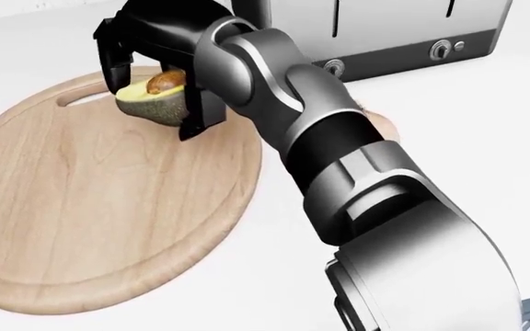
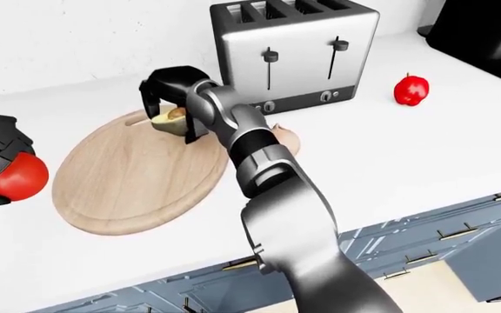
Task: Place the avocado, onion, tomato and bell pepper on the cutting board.
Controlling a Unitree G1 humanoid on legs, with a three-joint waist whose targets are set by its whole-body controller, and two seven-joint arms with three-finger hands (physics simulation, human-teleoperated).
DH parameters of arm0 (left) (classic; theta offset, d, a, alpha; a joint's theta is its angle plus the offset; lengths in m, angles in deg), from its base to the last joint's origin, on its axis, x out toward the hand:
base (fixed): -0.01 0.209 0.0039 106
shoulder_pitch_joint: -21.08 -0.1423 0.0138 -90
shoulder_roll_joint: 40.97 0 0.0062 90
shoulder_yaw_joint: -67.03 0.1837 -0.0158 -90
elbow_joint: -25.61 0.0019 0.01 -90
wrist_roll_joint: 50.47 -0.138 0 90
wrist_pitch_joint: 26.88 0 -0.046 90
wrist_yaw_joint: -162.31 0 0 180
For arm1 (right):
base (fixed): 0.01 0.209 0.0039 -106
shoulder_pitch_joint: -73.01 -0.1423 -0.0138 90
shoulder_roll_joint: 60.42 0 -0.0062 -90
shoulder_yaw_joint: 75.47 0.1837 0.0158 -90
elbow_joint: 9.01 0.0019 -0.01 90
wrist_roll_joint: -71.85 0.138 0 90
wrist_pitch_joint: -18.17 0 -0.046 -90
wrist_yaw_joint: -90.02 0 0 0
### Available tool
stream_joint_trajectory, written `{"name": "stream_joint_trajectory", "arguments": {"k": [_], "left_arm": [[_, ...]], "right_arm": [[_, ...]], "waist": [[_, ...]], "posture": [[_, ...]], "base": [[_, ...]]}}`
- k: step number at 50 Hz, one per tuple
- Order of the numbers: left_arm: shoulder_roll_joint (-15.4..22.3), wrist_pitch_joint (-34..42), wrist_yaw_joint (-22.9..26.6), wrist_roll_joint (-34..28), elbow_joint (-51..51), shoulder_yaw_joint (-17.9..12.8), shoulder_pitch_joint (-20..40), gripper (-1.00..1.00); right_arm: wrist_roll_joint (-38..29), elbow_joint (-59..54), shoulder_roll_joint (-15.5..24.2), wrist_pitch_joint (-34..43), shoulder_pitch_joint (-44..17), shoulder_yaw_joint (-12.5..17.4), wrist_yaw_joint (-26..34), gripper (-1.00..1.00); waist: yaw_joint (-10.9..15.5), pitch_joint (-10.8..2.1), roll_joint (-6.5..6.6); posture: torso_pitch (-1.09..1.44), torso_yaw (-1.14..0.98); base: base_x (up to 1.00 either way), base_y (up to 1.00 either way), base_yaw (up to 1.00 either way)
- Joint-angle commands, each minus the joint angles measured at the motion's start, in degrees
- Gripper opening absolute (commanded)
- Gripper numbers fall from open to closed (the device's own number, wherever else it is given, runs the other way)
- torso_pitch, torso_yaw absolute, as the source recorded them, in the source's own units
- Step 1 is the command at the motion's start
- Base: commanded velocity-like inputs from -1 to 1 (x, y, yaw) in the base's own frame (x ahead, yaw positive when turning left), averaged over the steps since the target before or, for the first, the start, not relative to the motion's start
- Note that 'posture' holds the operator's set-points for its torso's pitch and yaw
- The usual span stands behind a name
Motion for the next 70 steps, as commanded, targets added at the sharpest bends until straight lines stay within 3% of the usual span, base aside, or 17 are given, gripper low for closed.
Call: {"name": "stream_joint_trajectory", "arguments": {"k": [1, 18, 26, 27, 29, 33, 56, 59, 60, 63, 67, 70], "left_arm": [[1.34, -0.43, -1.24, 0.11, -1.25, -1.68, 1.31, -1.0], [1.58, -0.7, -1.36, 0.37, -0.99, -2.14, 0.89, -1.0], [1.99, -0.64, -1.37, 0.56, -0.64, -2.17, 1.24, -1.0], [2.07, -0.6, -1.42, 0.55, -0.58, -2.04, 1.41, -1.0], [1.96, -0.58, -1.47, 0.53, -0.71, -1.94, 1.33, -1.0], [1.97, -0.5, -1.42, 0.55, -0.84, -1.99, 1.26, -1.0], [2.53, -0.11, -1.36, 0.88, -0.88, -2.0, 1.8, -1.0], [2.69, -0.02, -1.43, 0.96, -0.72, -1.86, 2.08, -1.0], [2.73, 0.02, -1.46, 0.97, -0.68, -1.79, 2.17, -1.0], [2.69, 0.01, -1.48, 0.94, -0.76, -1.64, 2.2, -1.0], [2.74, 0.14, -1.48, 0.93, -0.76, -1.38, 2.53, -1.0], [2.74, 0.28, -1.48, 0.91, -0.9, -1.31, 2.62, -1.0]], "right_arm": [[1.0, 2.86, 0.4, -0.55, -2.74, 0.64, -1.53, -0.5], [0.33, 2.65, 0.54, -0.55, -2.58, 0.42, -1.73, -0.24], [-0.03, 2.54, 0.63, -0.42, -2.84, 0.49, -1.53, 0.37], [0.01, 2.58, 0.63, -0.34, -2.88, 0.54, -1.48, 0.64], [-0.07, 2.59, 0.67, -0.42, -2.77, 0.5, -1.51, 0.9], [-0.16, 2.62, 0.86, -0.48, -2.87, 0.52, -1.2, 1.0], [2.92, 4.15, 2.63, -2.86, -7.04, 1.45, 4.82, 1.0], [6.29, 4.83, 2.49, -0.54, -7.94, 3.47, 7.7, 1.0], [6.19, 5.21, 3.25, -5.12, -7.55, 2.46, 8.55, 1.0], [7.0, 6.16, 3.69, -4.23, -7.17, 2.2, 10.7, 1.0], [10.18, 8.84, 5.04, -3.17, -6.83, 2.79, 20.9, 1.0], [11.62, 10.61, 6.54, -3.08, -6.98, 2.91, 24.08, 1.0]], "waist": [[-0.01, -1.82, 0.67], [0.03, -1.87, 0.69], [0.01, -1.85, 0.67], [0.01, -1.85, 0.68], [0.01, -1.84, 0.68], [0.0, -1.85, 0.69], [-0.17, -1.66, 0.71], [-0.18, -1.67, 0.71], [-0.18, -1.68, 0.71], [-0.19, -1.52, 0.66], [-0.28, -1.5, 0.54], [-0.32, -1.47, 0.45]], "posture": [[0.0, 0.0], [0.0, 0.0], [0.0, 0.0], [0.0, 0.0], [0.0, 0.0], [0.0, 0.0], [0.0, 0.0], [0.0, 0.0], [0.0, 0.0], [0.0, 0.0], [0.0, 0.0], [0.0, 0.0]], "base": [[0.0, 0.0, 0.0], [0.0, 0.0, 0.0], [0.0, 0.0, 0.0], [0.0, 0.0, 0.0], [0.0, 0.0, 0.0], [0.0, 0.0, 0.0], [0.0, 0.0, 0.0], [0.0, 0.0, 0.0], [0.0, 0.0, 0.0], [0.0, 0.0, 0.0], [0.0, 0.0, 0.0], [0.0, 0.0, 0.0]]}}
